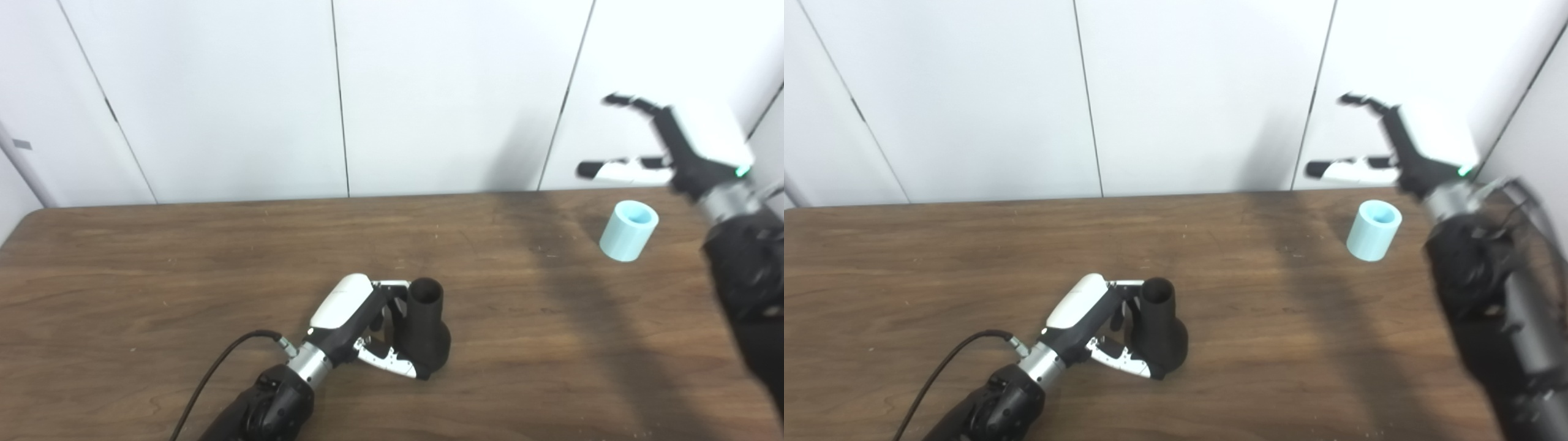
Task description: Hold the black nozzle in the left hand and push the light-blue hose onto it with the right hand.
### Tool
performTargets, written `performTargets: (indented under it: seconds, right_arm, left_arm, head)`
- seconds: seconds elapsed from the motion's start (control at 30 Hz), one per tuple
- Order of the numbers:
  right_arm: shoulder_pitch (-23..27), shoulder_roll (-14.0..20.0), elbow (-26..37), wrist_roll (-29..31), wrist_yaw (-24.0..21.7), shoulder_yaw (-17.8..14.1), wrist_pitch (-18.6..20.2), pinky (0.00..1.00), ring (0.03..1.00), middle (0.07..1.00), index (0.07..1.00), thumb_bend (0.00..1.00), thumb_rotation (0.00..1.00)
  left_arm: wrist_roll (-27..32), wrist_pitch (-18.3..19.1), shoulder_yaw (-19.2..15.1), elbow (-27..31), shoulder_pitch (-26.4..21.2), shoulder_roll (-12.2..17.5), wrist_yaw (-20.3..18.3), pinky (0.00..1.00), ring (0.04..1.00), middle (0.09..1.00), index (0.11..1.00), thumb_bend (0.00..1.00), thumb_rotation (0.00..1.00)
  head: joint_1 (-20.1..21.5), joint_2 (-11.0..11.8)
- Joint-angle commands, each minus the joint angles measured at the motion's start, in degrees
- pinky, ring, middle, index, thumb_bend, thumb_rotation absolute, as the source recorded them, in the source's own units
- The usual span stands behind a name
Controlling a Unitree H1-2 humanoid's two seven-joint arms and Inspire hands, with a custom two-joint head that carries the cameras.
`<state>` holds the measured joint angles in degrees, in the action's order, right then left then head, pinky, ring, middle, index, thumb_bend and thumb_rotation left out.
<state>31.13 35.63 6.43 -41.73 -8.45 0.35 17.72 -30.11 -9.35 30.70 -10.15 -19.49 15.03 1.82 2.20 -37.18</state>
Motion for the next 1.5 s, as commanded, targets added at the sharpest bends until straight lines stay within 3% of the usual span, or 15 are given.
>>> performTargets:
  seconds: [0.0,0.23,0.37,0.6,0.67,0.8,1.03,1.23,1.47]
  right_arm:
    - [3.52,2.44,-0.59,-2.94,-2.12,0.92,2.13,0.84,0.817,0.805,0.779,0.94,0.72]
    - [7.2,5.62,-6.48,-5.34,-9.37,4.21,7.07,0.97,0.821,0.809,0.789,0.98,0.71]
    - [8.31,6.63,-9.27,-6.31,-11.8,6.06,7.78,0.89,0.821,0.815,0.789,1.0,0.69]
    - [8.34,7.57,-13.2,-4.8,-10.78,7.33,4.32,0.77,0.798,0.816,0.79,1.0,0.64]
    - [8.3,7.73,-14.9,-4.32,-9.99,7.74,2.48,0.69,0.77,0.807,0.795,1.0,0.63]
    - [8.63,6.43,-17.99,-2.68,-9.03,7.47,1.22,0.62,0.764,0.799,0.805,1.0,0.56]
    - [10.91,4.59,-24.15,0.62,-7.52,7.96,-0.42,0.63,0.807,0.832,0.811,1.0,0.44]
    - [11.1,4.53,-24.04,-1.21,-8.19,10.61,0.72,0.64,0.819,0.829,0.821,1.0,0.43]
    - [12.04,4.55,-27.05,-1.17,-7.83,12.81,-1.08,0.65,0.823,0.835,0.827,1.0,0.41]
  left_arm:
    - [-5.17,5.02,1.13,-6.5,3.86,3.29,-4.14,0.39,0.387,0.441,0.487,0.52,0.08]
    - [-5.38,4.39,0.94,-6.63,4.0,3.48,-4.29,0.39,0.391,0.442,0.488,0.52,0.08]
    - [-5.64,4.53,1.02,-6.5,4.02,3.45,-4.5,0.38,0.39,0.442,0.488,0.52,0.08]
    - [-5.58,4.65,0.96,-6.23,4.03,3.46,-4.78,0.38,0.393,0.444,0.487,0.52,0.08]
    - [-5.62,4.65,0.99,-6.24,3.97,3.41,-4.78,0.38,0.392,0.444,0.487,0.52,0.08]
    - [-5.85,4.84,1.03,-6.27,3.93,3.3,-4.7,0.38,0.392,0.444,0.487,0.52,0.08]
    - [-5.85,4.99,0.88,-5.77,4.05,3.25,-4.68,0.38,0.394,0.45,0.488,0.52,0.08]
    - [-5.99,5.22,0.86,-5.87,3.95,3.05,-4.62,0.38,0.396,0.451,0.488,0.52,0.08]
    - [-6.07,5.82,0.79,-5.73,3.99,2.87,-4.88,0.39,0.402,0.457,0.488,0.52,0.08]
  head:
    - [0.12,-0.21]
    - [0.2,-0.23]
    - [0.17,-0.25]
    - [0.23,-0.36]
    - [0.13,-0.35]
    - [-0.01,-0.51]
    - [-0.03,-0.68]
    - [-0.21,-0.81]
    - [-0.4,-0.99]
